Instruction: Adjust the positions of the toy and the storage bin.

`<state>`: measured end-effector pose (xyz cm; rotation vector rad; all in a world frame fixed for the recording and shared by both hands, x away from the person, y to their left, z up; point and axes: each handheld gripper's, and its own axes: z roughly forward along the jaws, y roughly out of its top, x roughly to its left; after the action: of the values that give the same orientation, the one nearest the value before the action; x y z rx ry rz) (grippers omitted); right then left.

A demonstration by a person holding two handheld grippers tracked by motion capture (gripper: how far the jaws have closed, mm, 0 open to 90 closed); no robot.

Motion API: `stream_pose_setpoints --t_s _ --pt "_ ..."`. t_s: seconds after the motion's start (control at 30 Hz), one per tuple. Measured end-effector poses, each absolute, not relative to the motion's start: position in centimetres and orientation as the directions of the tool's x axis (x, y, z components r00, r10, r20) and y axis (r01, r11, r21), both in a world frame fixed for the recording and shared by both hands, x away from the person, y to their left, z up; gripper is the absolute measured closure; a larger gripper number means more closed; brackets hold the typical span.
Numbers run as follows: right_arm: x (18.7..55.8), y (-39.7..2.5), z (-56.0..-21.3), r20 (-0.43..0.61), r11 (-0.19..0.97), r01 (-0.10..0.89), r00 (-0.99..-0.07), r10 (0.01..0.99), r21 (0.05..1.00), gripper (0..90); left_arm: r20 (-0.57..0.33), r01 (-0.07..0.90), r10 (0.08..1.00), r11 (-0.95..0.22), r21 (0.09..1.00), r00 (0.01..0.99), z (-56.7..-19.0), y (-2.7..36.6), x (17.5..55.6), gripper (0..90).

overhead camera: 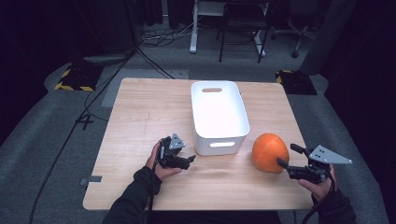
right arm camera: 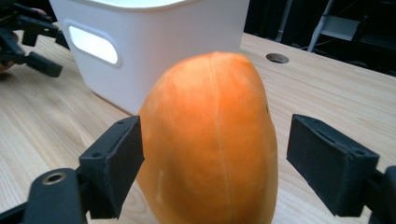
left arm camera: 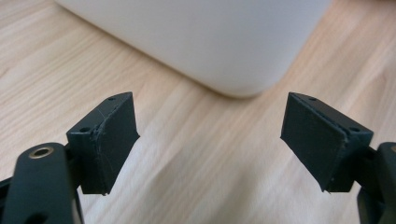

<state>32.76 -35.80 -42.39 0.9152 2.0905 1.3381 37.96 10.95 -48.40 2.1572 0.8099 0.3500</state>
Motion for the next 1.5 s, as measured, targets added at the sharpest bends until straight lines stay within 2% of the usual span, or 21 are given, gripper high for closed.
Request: stream_pose_setpoints --t_s 0.33,0.4,0.47,0.57,0.8,1.1,1.17,1.33,1.5 --pt "34.2 -34.4 -41.6 -0.023 0.3 0.321 -0.647 0.762 0.898 16.3 0.024 0.425 0.634 -0.546 0.722 0.773 -48.4 13.2 35.5 15.7" --pt "34.5 -34.2 -41.6 -0.014 0.299 0.338 -0.641 0.767 0.892 16.3 0.057 0.419 0.646 -0.558 0.716 0.761 -48.5 13.8 35.0 16.0" --pt "34.8 -34.2 -41.8 -0.036 0.328 0.342 -0.641 0.767 0.881 15.9 0.032 0.422 0.634 -0.55 0.721 0.772 -48.5 14.4 34.6 16.0" --pt "35.2 -33.8 -42.3 -0.036 0.36 0.373 -0.649 0.76 0.855 15.2 0.045 0.425 0.63 -0.573 0.701 0.776 -48.7 15.1 34.1 16.0" --pt "36.0 -34.1 -43.4 0.009 0.358 0.41 -0.668 0.744 0.839 15.8 0.05 0.467 0.668 -0.57 0.676 0.743 -49.9 16.0 33.5 16.6" --pt "36.8 -34.2 -43.7 -0.003 0.391 0.375 -0.719 0.695 0.841 43.2 0.019 0.49 0.684 -0.54 0.684 0.729 -50.2 17.0 33.9 15.1" --pt "36.7 -34.1 -43.7 -0.001 0.389 0.371 -0.722 0.692 0.844 46.2 -0.023 0.519 0.691 -0.521 0.678 0.722 -50.2 17.3 34.2 15.1" --pt "36.5 -34.6 -43.9 -0.01 0.386 0.352 -0.728 0.686 0.853 52.4 -0.025 0.518 0.69 -0.518 0.681 0.723 -50.3 17.3 34.3 15.0" --pt "36.3 -34.8 -44.0 -0.025 0.39 0.337 -0.728 0.685 0.857 53.8 -0.026 0.518 0.69 -0.517 0.681 0.723 -50.3 17.3 34.3 15.0"
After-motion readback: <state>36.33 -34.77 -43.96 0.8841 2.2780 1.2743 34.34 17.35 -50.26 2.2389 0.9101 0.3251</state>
